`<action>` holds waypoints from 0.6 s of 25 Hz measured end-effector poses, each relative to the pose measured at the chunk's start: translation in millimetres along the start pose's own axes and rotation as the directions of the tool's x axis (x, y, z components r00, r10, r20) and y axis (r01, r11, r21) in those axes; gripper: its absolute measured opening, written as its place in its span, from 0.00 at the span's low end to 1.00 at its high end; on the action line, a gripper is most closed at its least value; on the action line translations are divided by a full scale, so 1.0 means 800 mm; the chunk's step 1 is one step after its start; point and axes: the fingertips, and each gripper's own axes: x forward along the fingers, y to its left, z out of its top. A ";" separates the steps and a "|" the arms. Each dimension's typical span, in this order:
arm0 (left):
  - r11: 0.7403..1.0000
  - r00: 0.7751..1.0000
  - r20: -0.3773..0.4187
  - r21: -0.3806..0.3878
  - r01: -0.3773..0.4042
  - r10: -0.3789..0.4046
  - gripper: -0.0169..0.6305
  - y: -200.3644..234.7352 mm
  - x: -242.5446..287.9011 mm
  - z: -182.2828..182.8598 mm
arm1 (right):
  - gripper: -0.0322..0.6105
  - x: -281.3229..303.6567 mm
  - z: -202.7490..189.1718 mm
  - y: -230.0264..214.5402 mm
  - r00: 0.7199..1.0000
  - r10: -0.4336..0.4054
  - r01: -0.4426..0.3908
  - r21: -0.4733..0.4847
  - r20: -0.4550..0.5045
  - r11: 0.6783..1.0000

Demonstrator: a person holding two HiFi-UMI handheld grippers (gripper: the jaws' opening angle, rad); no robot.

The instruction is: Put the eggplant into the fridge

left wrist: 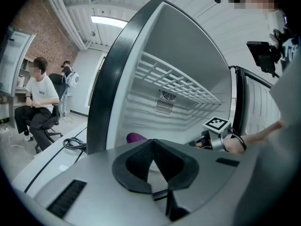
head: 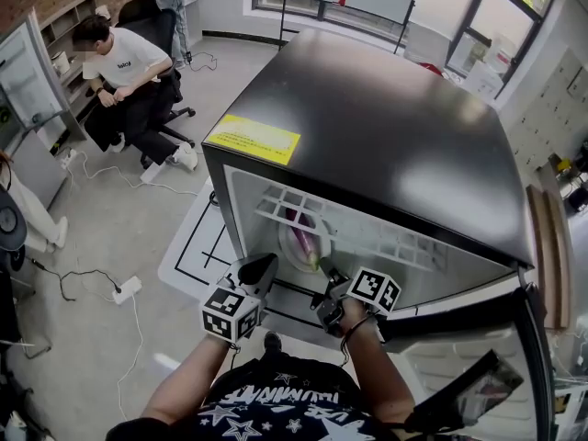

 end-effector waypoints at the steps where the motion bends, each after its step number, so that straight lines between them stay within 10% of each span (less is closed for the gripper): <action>1: 1.000 1.000 0.000 0.001 0.001 -0.001 0.04 -0.001 0.000 0.000 | 0.18 -0.002 0.000 -0.001 1.000 -0.005 0.005 -0.003 0.005 1.000; 15: 1.000 1.000 0.007 0.005 0.005 -0.005 0.04 -0.017 -0.031 -0.008 | 0.18 -0.037 -0.003 0.018 0.991 0.062 -0.059 -0.031 0.115 0.998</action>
